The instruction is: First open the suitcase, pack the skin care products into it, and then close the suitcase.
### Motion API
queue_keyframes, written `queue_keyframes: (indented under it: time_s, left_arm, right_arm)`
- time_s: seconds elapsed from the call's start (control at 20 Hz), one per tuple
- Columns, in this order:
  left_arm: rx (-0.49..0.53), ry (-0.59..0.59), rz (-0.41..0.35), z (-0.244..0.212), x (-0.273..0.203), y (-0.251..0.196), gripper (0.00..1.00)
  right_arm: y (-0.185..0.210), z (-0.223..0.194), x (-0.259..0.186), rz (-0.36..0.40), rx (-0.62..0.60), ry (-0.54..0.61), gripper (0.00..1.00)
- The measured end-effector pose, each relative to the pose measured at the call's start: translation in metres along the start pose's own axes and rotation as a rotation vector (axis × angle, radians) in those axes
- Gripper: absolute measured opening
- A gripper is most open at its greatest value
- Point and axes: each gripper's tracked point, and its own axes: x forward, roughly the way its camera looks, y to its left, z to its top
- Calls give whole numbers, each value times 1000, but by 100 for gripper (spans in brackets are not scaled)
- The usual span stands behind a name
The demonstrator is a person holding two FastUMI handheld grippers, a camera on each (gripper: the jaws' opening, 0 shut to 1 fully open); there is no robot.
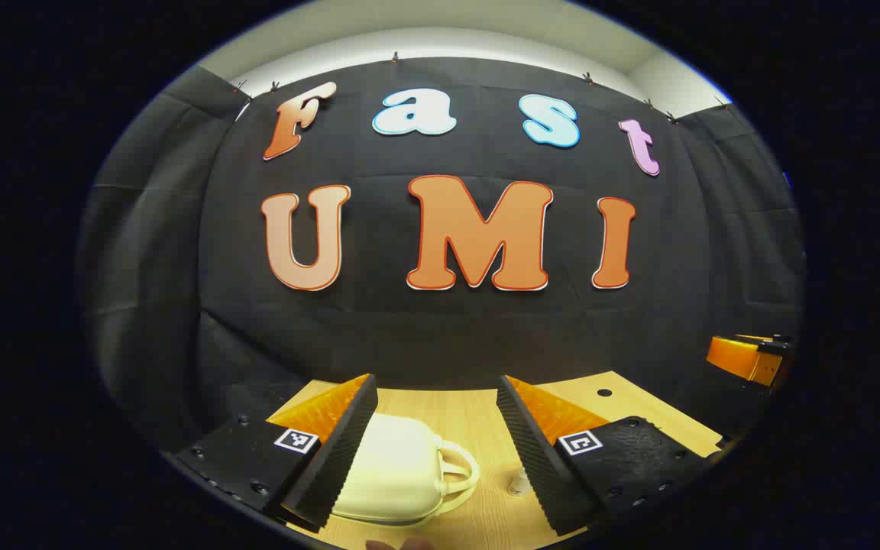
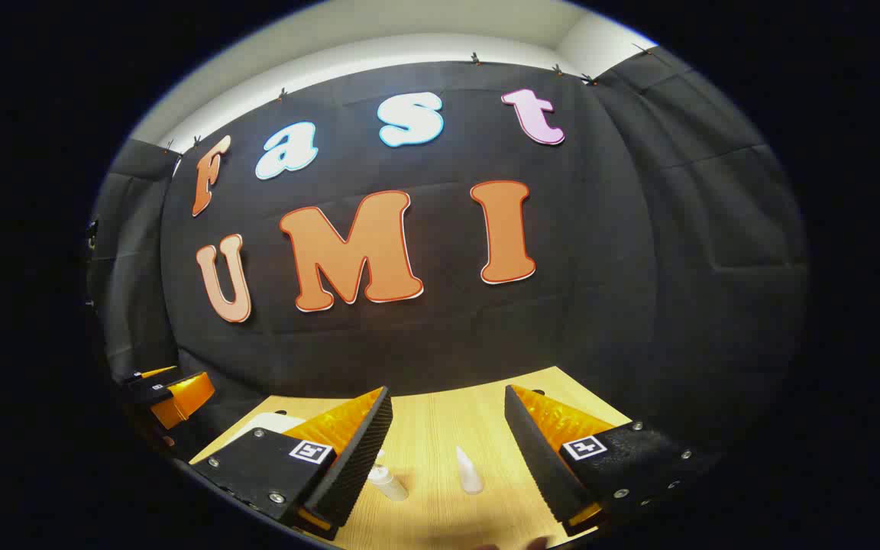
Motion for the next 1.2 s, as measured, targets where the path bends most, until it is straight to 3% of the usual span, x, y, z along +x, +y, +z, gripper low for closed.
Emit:
queue_keyframes:
  time_s: [0.15,0.25,0.65,1.2]
  left_arm:
    - [3,27,36,-4,6,-7,98]
    - [-57,23,34,2,8,-23,98]
    - [-119,14,170,-1,11,-16,98]
    - [94,27,98,-8,42,11,98]
  right_arm:
    - [-4,12,14,47,-43,-16,94]
    - [-12,13,25,62,-82,-10,94]
    - [-12,11,55,179,-138,4,94]
    - [-2,-4,72,51,-96,28,94]
